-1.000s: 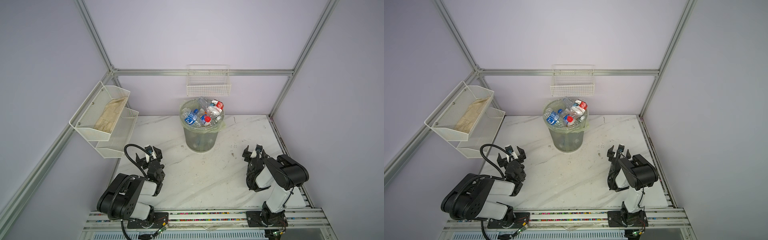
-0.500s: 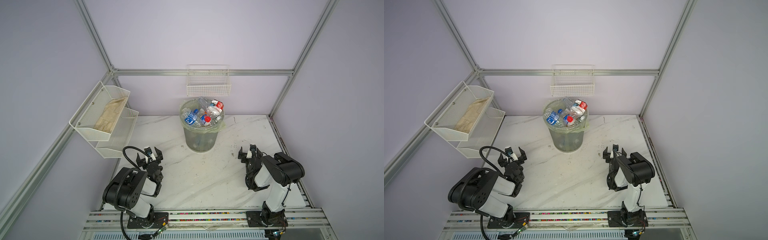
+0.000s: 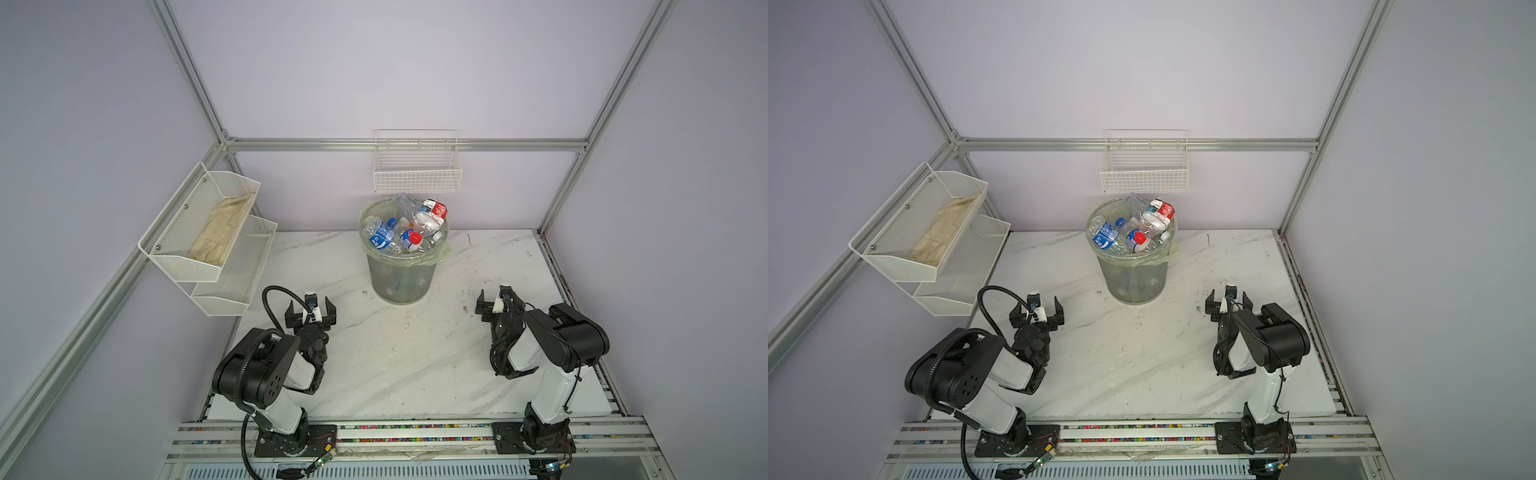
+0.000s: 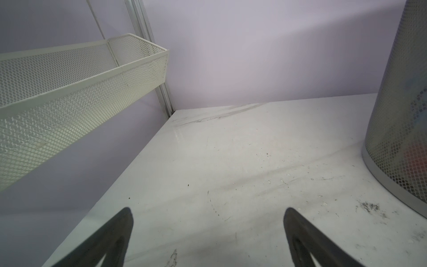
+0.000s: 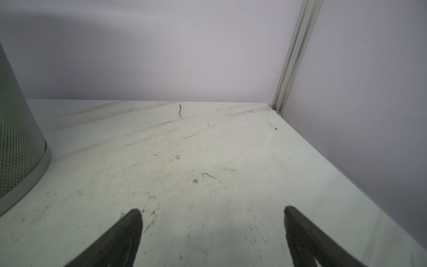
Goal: Throw the plastic bottles in the bin
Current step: Reset both arms
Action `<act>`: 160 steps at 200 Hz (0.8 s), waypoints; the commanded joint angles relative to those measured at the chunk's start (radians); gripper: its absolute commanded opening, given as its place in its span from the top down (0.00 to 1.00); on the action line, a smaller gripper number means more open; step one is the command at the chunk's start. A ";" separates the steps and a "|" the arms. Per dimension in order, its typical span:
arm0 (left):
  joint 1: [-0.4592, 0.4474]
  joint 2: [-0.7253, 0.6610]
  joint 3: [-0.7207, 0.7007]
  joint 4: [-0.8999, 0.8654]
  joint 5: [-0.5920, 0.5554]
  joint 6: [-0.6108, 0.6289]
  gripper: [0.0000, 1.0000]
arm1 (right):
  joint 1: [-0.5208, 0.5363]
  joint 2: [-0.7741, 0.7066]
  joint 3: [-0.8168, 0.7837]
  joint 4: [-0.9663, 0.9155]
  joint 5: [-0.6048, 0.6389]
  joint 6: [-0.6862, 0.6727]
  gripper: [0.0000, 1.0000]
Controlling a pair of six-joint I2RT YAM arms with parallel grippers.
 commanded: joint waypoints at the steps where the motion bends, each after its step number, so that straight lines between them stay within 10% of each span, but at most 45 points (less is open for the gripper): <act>1: 0.022 0.021 0.020 0.072 0.054 0.018 0.00 | -0.032 -0.043 0.066 0.014 -0.023 0.030 0.03; 67: 0.047 0.036 0.044 0.059 0.062 0.003 0.00 | -0.106 -0.065 0.167 -0.220 -0.089 0.117 0.03; 160: 0.193 -0.066 0.233 -0.481 0.190 -0.169 0.00 | -0.115 -0.069 0.169 -0.230 -0.100 0.121 0.03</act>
